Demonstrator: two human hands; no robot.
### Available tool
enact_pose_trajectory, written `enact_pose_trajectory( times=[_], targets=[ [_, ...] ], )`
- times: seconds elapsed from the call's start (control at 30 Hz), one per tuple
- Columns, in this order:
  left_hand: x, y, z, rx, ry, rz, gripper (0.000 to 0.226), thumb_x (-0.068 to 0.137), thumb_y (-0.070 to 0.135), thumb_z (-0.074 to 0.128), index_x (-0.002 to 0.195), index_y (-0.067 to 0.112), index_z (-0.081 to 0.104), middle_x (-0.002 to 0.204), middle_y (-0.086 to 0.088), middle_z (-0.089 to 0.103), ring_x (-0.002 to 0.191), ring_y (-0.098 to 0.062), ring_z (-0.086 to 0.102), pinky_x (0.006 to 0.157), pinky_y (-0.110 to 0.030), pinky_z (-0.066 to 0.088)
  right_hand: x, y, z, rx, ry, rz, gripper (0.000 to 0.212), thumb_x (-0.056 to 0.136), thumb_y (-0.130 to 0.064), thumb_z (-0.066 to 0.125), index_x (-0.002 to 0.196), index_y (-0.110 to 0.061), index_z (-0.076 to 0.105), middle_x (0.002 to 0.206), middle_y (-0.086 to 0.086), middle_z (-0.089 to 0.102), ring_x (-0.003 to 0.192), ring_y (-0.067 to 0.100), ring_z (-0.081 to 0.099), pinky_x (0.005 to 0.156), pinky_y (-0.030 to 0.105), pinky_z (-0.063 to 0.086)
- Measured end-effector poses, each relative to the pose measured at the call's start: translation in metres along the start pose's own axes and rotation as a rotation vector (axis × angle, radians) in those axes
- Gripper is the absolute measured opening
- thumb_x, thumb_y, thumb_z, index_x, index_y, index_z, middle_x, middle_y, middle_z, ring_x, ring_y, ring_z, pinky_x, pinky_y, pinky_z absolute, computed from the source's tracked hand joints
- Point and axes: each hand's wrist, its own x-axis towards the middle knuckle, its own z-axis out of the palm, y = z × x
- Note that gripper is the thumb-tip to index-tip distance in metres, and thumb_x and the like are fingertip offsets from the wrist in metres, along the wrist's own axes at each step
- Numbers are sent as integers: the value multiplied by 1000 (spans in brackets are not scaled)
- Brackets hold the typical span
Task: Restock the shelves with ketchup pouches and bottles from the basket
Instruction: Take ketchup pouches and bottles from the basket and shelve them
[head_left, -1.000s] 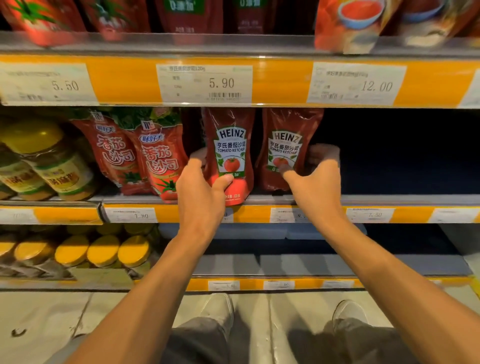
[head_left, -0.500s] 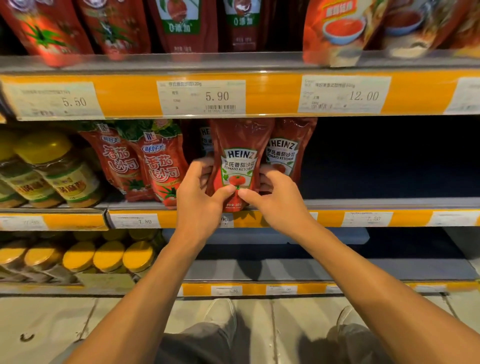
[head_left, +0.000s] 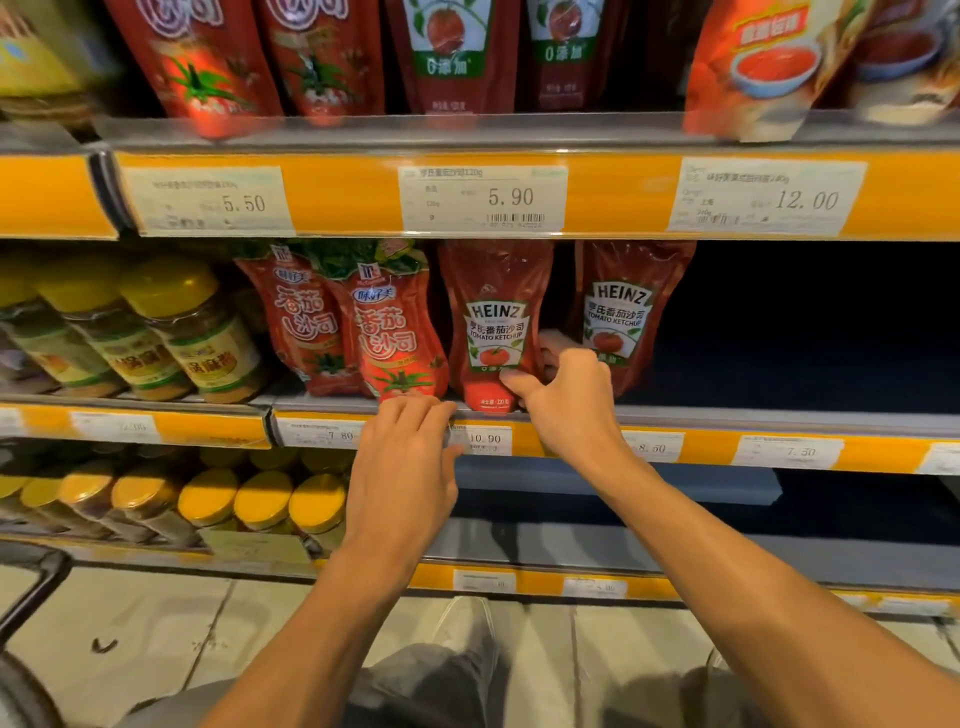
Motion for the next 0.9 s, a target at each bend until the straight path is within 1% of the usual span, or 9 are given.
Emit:
enact_pose_trajectory(
  times=[0.1,0.27,0.33,0.43,0.57,0.63,0.7,0.83,0.9],
  targets=[
    [-2,1,4,14,30,11,40,84,21,77,119,9,66,116,-6,65,109,-28,55,91,-46,52,0,-5,8,1,-36,8,35,87,-32,77,119,-26,65,99,-7,74,96,17,69,86,40,58],
    [-2,4,5,17,48,31,40,82,20,77,119,11,65,116,-5,64,108,-27,55,90,-45,51,-3,-10,3,-34,-62,1,47,86,-38,77,127,-22,62,106,-4,73,99,16,68,89,40,57],
    [-1,6,4,10,41,48,40,83,20,76,120,12,65,116,-4,63,108,-27,55,90,-45,51,-9,-10,-6,-72,10,-12,45,85,-44,77,121,-21,62,106,-5,71,99,13,66,86,37,57],
    [1,11,5,-1,40,95,39,83,17,75,120,13,65,114,-4,63,105,-26,56,88,-42,50,-19,-9,-31,-72,211,-117,22,86,-37,75,95,-29,56,91,-15,62,83,5,60,74,31,54],
    [5,26,9,-43,45,175,37,83,12,74,119,10,67,109,-6,64,101,-28,58,84,-42,51,-18,6,-71,-57,373,-57,34,82,-31,77,96,-24,47,94,-13,48,88,15,51,75,31,48],
    [8,37,13,-44,49,230,35,83,11,73,117,8,67,108,-7,65,100,-29,59,83,-42,50,-14,18,-82,-40,308,36,46,80,-34,81,108,-22,46,101,-12,46,96,13,51,75,20,43],
    [12,49,18,-39,38,288,35,84,11,72,119,7,67,111,-8,65,102,-29,60,85,-42,49,-10,25,-85,11,171,84,56,79,-34,83,121,-21,48,108,-13,54,97,3,56,75,13,43],
    [20,62,27,10,-18,313,48,86,20,75,130,7,62,120,-7,65,110,-28,59,91,-43,49,4,35,-79,38,10,47,48,81,-27,82,122,-20,58,103,-12,70,95,3,67,83,28,57],
    [24,61,30,38,-40,297,50,87,25,75,132,8,62,122,-6,65,110,-28,59,91,-42,48,15,41,-78,42,4,26,43,82,-27,82,119,-24,62,102,-15,70,95,1,66,82,23,56]
  ],
)
